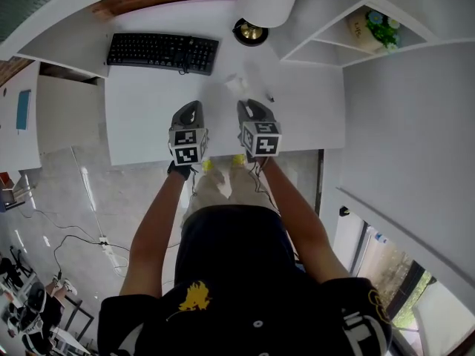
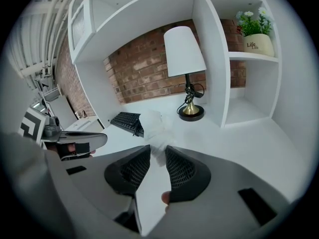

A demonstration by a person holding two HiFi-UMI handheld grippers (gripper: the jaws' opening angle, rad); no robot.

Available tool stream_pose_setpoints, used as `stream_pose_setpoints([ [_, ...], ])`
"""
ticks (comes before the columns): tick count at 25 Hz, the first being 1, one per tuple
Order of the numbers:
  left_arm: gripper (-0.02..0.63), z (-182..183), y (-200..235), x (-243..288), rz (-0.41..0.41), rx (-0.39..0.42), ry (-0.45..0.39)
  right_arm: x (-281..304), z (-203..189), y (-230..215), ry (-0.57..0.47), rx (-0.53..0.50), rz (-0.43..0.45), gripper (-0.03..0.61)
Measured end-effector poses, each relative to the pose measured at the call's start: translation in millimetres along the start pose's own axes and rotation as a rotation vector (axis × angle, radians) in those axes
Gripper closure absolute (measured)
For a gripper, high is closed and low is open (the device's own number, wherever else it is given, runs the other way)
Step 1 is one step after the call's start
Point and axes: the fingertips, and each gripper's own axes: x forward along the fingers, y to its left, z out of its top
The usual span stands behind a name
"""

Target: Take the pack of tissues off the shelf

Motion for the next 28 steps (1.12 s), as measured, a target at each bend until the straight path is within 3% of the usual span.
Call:
stream_pose_setpoints([
  [18,0.595,-5,-12,7,-0.022,-0.008,0.028,13,-17,-7,0.052,-0.015,0.005,0.474],
  [28,0.595,-4,-15,8,-0.03,-0.011,0.029,17,-22,-18,0.074,-0.062,-0.043,0.471],
])
